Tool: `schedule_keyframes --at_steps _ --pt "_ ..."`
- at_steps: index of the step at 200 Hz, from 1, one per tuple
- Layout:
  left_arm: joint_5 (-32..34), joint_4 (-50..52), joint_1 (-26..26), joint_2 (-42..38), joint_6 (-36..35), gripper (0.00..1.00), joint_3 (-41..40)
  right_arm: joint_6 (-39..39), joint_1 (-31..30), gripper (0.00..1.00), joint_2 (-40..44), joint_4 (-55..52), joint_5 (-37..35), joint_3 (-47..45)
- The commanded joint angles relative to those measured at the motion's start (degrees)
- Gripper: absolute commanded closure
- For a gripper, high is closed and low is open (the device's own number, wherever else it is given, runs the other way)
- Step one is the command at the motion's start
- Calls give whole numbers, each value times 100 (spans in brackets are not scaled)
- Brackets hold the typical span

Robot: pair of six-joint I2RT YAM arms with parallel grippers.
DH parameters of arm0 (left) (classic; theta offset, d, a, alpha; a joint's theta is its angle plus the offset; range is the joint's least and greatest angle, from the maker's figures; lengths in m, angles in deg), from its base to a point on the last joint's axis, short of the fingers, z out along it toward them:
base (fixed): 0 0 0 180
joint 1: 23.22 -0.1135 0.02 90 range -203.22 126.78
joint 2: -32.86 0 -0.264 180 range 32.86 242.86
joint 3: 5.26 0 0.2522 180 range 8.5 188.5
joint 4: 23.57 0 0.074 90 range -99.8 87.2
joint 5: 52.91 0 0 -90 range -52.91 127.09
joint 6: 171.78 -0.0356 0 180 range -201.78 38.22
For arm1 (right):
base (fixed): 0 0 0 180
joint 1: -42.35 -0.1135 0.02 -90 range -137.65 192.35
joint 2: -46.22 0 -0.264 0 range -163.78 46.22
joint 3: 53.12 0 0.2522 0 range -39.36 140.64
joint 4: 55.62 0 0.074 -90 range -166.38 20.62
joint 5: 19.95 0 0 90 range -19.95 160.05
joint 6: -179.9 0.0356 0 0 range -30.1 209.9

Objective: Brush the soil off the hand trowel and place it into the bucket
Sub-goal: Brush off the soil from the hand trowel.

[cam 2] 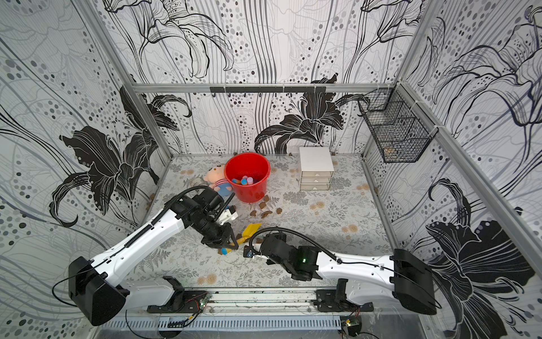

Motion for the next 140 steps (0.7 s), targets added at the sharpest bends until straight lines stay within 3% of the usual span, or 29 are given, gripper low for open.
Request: schedule_keyframes --at_steps 1,57,103,140 --pt "72 375 38 19 -229 100 226 281 372 100 -86 35 -493 261" --pt "509 584 34 -148 -390 100 553 1681 1044 100 202 -708 -604 308" --pt "1429 834 -167 -310 -659 100 1585 2299 1435 100 1087 -993 282 271" --pt "2212 820 -522 -106 -897 100 2473 2455 1530 100 1314 -1010 721 359"
